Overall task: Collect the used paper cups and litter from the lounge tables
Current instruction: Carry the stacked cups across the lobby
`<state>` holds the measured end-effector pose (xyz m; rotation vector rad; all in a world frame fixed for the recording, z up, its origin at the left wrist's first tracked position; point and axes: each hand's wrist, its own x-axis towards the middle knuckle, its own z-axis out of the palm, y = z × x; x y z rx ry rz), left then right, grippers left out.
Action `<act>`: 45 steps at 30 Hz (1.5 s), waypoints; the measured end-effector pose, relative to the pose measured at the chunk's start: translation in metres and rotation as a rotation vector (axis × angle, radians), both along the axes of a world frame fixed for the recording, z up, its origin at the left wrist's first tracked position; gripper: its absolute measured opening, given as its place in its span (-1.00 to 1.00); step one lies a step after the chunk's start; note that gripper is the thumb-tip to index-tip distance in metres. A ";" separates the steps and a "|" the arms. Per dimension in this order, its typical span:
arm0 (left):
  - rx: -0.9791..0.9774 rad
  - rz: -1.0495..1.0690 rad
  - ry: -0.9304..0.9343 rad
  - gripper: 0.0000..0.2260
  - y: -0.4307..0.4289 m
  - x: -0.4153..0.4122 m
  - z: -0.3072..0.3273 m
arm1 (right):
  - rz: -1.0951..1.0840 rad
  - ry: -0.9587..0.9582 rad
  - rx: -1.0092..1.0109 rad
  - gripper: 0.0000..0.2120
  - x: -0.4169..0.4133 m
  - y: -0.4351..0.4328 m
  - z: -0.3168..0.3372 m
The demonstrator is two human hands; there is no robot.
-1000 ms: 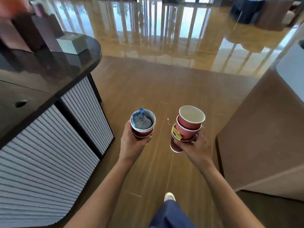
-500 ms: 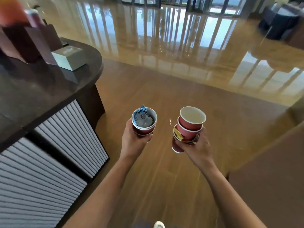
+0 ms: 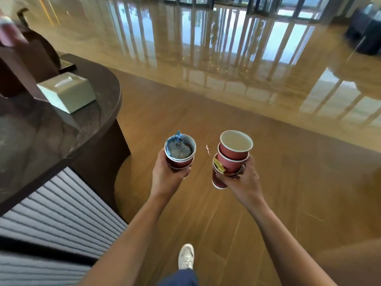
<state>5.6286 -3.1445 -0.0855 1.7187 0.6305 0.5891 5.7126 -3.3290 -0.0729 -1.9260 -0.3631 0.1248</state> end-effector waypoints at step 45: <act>-0.061 0.379 0.007 -0.37 0.408 0.581 0.010 | 0.350 0.063 -0.009 -0.29 0.641 0.445 0.007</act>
